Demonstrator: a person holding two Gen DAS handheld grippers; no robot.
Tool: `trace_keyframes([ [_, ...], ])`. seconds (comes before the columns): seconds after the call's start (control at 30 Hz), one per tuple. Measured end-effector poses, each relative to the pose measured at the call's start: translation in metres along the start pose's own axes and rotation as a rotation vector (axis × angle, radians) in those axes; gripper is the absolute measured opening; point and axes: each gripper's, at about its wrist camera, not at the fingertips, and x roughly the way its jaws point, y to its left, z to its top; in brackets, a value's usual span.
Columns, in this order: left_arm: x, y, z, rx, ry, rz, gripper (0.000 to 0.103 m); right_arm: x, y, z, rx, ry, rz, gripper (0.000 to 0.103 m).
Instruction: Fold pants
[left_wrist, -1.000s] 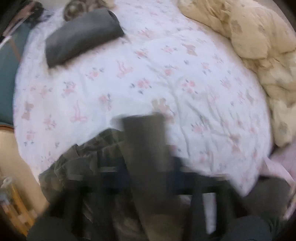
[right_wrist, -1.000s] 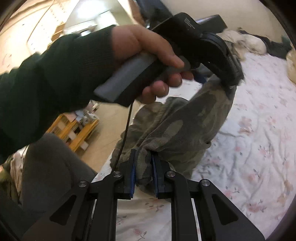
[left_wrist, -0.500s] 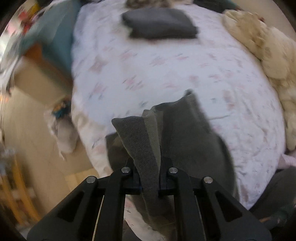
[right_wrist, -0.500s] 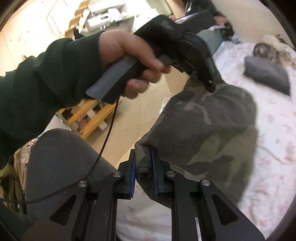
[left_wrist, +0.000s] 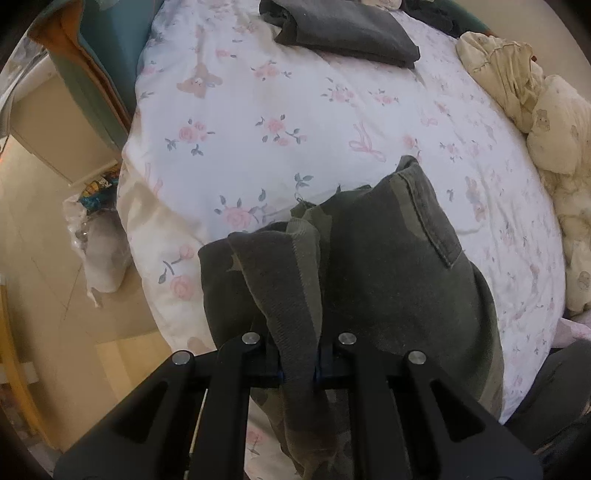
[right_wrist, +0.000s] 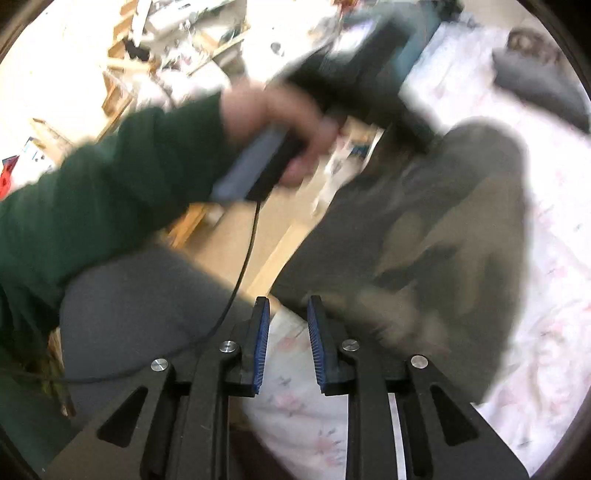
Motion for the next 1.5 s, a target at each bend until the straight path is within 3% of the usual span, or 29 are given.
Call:
trace_keyframes([
  [0.1, -0.005, 0.011, 0.000, -0.056, 0.006, -0.048, 0.009, 0.007, -0.023, 0.023, 0.088, -0.037, -0.089, 0.024],
  [0.2, -0.014, 0.026, -0.005, -0.113, 0.007, -0.091, 0.009, 0.052, -0.041, 0.034, 0.121, 0.069, -0.119, 0.024],
  [0.27, -0.010, 0.033, -0.010, -0.124, 0.011, -0.056, 0.009, 0.076, -0.047, 0.027, 0.135, 0.119, -0.116, 0.023],
  [0.37, 0.001, 0.047, -0.016, -0.176, 0.008, 0.022, 0.027, 0.109, -0.060, 0.014, 0.197, 0.161, -0.107, 0.011],
  [0.43, -0.020, 0.057, -0.013, -0.250, -0.046, 0.033, 0.027, 0.120, -0.066, 0.009, 0.203, 0.154, -0.123, 0.005],
  [0.5, -0.061, 0.068, -0.011, -0.352, -0.213, 0.078, 0.030, 0.117, -0.071, 0.008, 0.239, 0.117, -0.099, 0.004],
  [0.57, -0.083, 0.068, -0.010, -0.374, -0.282, 0.075, 0.031, 0.116, -0.075, 0.007, 0.253, 0.102, -0.083, 0.004],
  [0.63, -0.079, 0.052, -0.006, -0.287, -0.248, -0.015, 0.031, 0.115, -0.077, 0.005, 0.242, 0.096, -0.079, 0.004],
  [0.73, -0.029, 0.008, -0.012, -0.081, -0.035, -0.107, 0.030, 0.102, -0.072, -0.001, 0.242, 0.077, -0.065, 0.005],
  [0.77, -0.006, -0.007, -0.018, -0.006, 0.038, -0.055, 0.029, 0.096, -0.074, -0.005, 0.256, 0.068, -0.052, 0.005],
  [0.83, 0.022, -0.020, -0.024, 0.100, 0.080, 0.083, 0.028, 0.078, -0.079, -0.024, 0.271, 0.061, -0.013, 0.006],
  [0.9, 0.029, -0.018, -0.020, 0.094, 0.093, 0.106, 0.028, 0.041, -0.080, -0.041, 0.270, 0.039, 0.000, 0.014],
  [1.0, 0.030, -0.014, -0.018, 0.058, 0.112, 0.088, 0.028, -0.019, -0.095, -0.068, 0.336, -0.068, -0.017, 0.016],
  [1.03, 0.029, -0.015, -0.018, 0.063, 0.109, 0.090, 0.030, -0.034, -0.104, -0.078, 0.380, -0.096, -0.030, 0.025],
  [1.1, 0.030, -0.013, -0.018, 0.062, 0.107, 0.092, 0.030, -0.057, -0.136, -0.101, 0.532, -0.133, -0.050, 0.090],
  [1.13, 0.031, -0.012, -0.017, 0.065, 0.107, 0.092, 0.030, -0.058, -0.148, -0.110, 0.614, -0.159, -0.039, 0.096],
  [1.23, 0.029, -0.011, -0.017, 0.063, 0.105, 0.094, 0.031, -0.048, -0.175, -0.129, 0.815, -0.196, 0.063, 0.096],
  [1.3, 0.028, -0.014, -0.019, 0.065, 0.101, 0.102, 0.032, -0.020, -0.187, -0.149, 0.937, -0.202, 0.146, 0.096],
  [1.37, 0.027, -0.015, -0.021, 0.073, 0.094, 0.114, 0.034, 0.012, -0.187, -0.145, 0.975, -0.174, 0.214, 0.096],
  [1.5, 0.028, -0.015, -0.022, 0.087, 0.082, 0.128, 0.037, 0.037, -0.176, -0.139, 0.961, -0.166, 0.310, 0.097],
])
